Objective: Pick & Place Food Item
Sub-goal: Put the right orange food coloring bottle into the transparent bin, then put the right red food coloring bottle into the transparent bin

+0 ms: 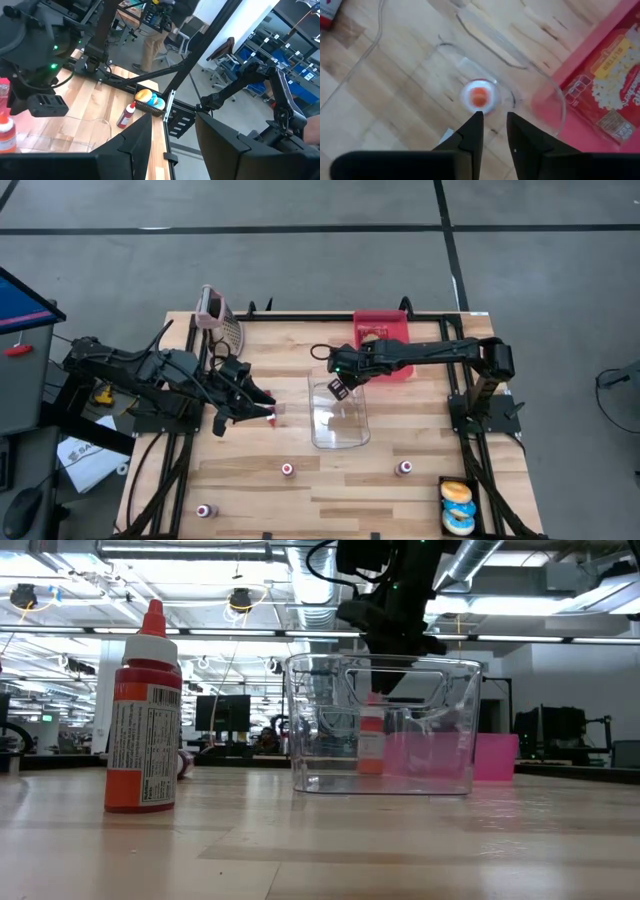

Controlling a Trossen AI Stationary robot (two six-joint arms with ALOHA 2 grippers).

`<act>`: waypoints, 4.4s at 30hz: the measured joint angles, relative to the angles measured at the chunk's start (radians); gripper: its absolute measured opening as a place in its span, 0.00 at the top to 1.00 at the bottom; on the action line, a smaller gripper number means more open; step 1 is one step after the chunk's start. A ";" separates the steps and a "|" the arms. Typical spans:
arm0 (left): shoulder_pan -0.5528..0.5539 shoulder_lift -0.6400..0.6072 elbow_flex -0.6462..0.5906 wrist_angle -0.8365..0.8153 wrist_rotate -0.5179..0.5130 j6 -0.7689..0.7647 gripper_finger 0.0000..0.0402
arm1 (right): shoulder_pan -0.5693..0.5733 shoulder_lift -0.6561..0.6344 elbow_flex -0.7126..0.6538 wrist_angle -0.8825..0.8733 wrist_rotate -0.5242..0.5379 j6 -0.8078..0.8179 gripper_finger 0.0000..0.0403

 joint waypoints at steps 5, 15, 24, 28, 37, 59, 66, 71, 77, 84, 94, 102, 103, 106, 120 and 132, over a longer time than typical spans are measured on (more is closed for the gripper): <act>0.000 0.000 0.000 -0.001 0.000 0.000 0.63 | 0.001 -0.002 0.000 0.017 0.001 -0.015 0.80; 0.000 0.000 0.000 -0.035 0.001 0.010 0.63 | 0.064 -0.210 0.001 -0.036 -0.050 0.075 0.79; 0.007 0.000 0.000 -0.032 -0.005 0.088 0.63 | 0.423 -0.382 0.001 -0.301 -0.270 0.388 0.77; 0.007 0.000 0.000 -0.032 -0.032 0.118 0.63 | 0.604 -0.378 0.001 -0.320 -0.249 0.475 0.71; 0.007 0.000 0.000 -0.032 -0.049 0.122 0.63 | 0.789 -0.214 0.001 -0.416 -0.145 0.440 0.49; 0.000 0.000 0.000 -0.031 -0.018 0.103 0.63 | 0.735 -0.088 -0.073 -0.350 -0.248 0.553 0.42; 0.000 0.000 0.000 -0.030 -0.017 0.092 0.63 | 0.718 -0.125 -0.121 -0.316 -0.247 0.611 0.42; 0.000 0.000 -0.001 -0.030 -0.017 0.088 0.63 | 0.721 -0.127 -0.158 -0.269 -0.248 0.620 0.42; 0.000 0.000 -0.001 -0.007 -0.017 0.084 0.63 | 0.721 -0.127 -0.186 -0.250 -0.241 0.636 0.42; 0.000 0.000 -0.001 0.008 -0.016 0.084 0.63 | 0.720 -0.127 -0.241 -0.209 -0.237 0.637 0.42; 0.000 0.000 -0.001 0.011 -0.016 0.060 0.63 | 0.730 -0.127 -0.257 -0.197 -0.241 0.636 0.51; 0.000 0.000 -0.001 0.012 -0.016 0.060 0.63 | 0.730 -0.127 -0.255 -0.200 -0.245 0.636 0.76; 0.000 0.000 -0.001 0.012 -0.016 0.060 0.63 | 0.730 -0.127 -0.254 -0.200 -0.245 0.636 0.76; 0.000 0.000 -0.001 0.012 -0.016 0.060 0.63 | 0.725 -0.127 -0.240 -0.202 -0.245 0.636 0.76; 0.003 0.000 -0.001 0.012 -0.017 0.062 0.63 | 0.568 -0.246 -0.050 -0.366 -0.105 0.565 0.76; 0.003 0.000 -0.001 0.011 -0.023 0.069 0.63 | 0.261 -0.253 0.143 -0.278 -0.097 0.220 0.76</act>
